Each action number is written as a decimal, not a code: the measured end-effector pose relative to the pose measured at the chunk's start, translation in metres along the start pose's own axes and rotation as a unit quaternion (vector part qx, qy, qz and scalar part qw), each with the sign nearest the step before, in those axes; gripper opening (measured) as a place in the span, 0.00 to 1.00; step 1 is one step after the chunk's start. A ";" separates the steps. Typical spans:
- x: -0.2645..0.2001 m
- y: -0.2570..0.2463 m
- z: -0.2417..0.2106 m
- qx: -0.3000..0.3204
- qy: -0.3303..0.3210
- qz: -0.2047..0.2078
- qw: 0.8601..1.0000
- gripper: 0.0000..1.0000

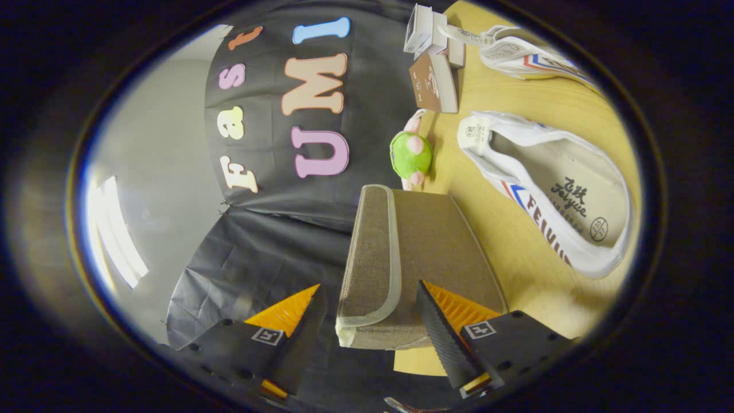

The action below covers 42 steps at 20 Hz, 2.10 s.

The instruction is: Open the storage box then place both shoes into the box .Put the left shoe in first, then the right shoe, with the right side of both shoes facing outward in a uniform manner.

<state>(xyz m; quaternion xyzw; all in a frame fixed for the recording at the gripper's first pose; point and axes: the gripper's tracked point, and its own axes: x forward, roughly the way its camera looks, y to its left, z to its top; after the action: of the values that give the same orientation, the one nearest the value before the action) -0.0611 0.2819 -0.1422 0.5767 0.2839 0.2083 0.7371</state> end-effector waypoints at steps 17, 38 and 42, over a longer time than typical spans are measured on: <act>-0.004 0.032 0.040 0.071 -0.066 0.079 0.992 0.97; 0.020 0.084 0.019 -0.246 -0.084 0.026 0.965 0.18; 0.026 0.133 -0.003 -0.350 -0.086 0.043 0.932 0.21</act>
<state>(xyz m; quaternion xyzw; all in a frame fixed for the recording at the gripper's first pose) -0.0407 0.3339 -0.0182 0.3097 0.1038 0.2758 0.9040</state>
